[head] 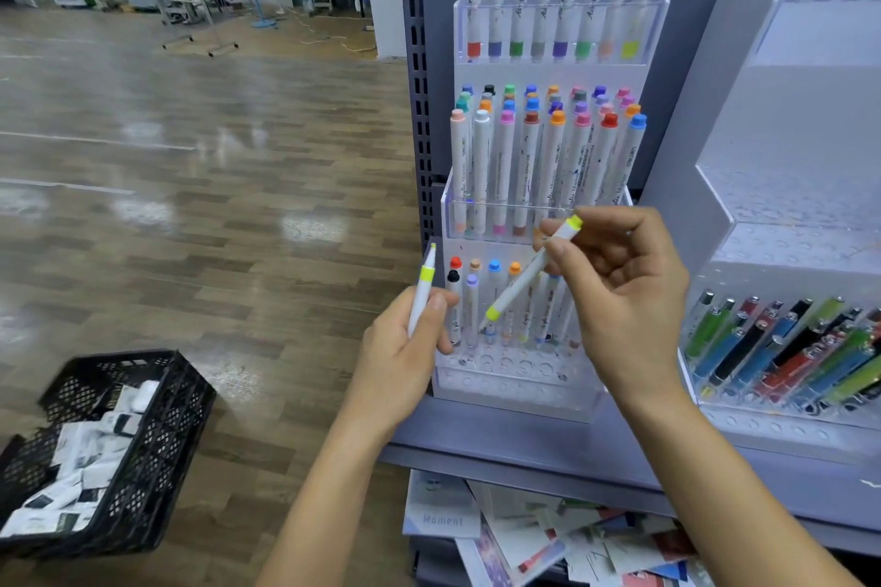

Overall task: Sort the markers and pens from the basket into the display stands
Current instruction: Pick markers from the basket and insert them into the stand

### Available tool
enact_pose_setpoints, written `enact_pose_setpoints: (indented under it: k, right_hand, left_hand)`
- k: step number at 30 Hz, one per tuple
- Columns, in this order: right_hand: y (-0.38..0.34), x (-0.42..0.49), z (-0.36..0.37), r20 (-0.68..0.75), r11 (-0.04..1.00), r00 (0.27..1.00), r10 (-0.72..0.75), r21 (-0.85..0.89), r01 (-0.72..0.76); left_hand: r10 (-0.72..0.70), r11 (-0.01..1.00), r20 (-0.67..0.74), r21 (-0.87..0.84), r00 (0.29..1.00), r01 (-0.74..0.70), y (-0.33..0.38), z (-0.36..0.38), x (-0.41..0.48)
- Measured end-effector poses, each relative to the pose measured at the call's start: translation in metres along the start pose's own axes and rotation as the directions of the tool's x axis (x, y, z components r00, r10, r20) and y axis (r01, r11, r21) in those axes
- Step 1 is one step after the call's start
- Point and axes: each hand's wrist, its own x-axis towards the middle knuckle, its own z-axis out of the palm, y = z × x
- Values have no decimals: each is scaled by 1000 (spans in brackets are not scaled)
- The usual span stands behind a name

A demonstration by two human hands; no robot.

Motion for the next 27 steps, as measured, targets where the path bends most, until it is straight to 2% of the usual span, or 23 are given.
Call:
enact_pose_setpoints:
  k: [3,6,12,17,27]
  right_hand:
    - [7,0,-1,19,981,992,-127,-145,128]
    - [23,-4,3,115,895,959,-260,-344,283]
    - [50,-12,10,272,741,895,-352,-504,444]
    - [57,-13,11,303,673,891,-338,-584,454]
    - [49,-13,10,293,647,913,-283,-645,407]
  left_hand:
    - [-39,998,-5,-40,999,39,0,0,-1]
    - [-54,989,-12,-136,998,52,-2,1,-2]
    - [0,988,-85,-157,996,-13,1,2,-2]
    - [40,986,-129,-153,991,-60,5,0,-4]
    - [70,928,-150,-353,986,-119,16,3,-5]
